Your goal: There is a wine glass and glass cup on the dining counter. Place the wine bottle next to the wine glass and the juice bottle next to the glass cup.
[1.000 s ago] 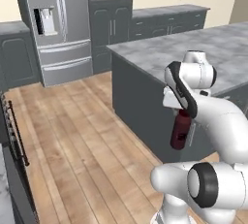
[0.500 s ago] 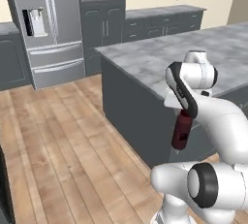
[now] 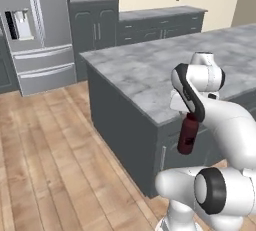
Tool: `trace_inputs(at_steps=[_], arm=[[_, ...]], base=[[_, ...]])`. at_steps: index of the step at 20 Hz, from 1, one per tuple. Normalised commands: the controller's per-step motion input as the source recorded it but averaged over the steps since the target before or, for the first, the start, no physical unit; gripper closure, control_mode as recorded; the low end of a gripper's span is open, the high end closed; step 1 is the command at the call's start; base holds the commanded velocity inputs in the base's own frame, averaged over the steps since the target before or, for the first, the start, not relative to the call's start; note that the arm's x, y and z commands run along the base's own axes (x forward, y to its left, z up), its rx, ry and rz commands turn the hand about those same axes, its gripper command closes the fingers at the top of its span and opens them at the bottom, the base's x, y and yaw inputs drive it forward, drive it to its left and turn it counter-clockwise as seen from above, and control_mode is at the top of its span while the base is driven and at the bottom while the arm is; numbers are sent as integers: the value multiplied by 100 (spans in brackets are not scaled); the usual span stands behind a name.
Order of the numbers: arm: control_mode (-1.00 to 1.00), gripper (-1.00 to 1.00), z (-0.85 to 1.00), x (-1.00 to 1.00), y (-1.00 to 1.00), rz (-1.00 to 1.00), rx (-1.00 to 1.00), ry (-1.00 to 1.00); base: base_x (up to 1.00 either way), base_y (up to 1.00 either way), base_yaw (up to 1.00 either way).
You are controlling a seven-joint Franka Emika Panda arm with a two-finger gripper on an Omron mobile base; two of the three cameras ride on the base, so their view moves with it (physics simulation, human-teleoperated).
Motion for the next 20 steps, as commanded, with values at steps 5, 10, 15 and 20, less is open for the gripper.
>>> trace_inputs(at_steps=[5, 10, 15, 20], arm=[[100, 100, 0, 0, 0, 0, 0, 0], [100, 100, 0, 0, 0, 0, 0, 0], [100, 100, 0, 0, 0, 0, 0, 0], [100, 100, 0, 0, 0, 0, 0, 0]], base=[[52, -49, -4], [35, -27, -35], [36, -22, -36], [63, -31, -7]])
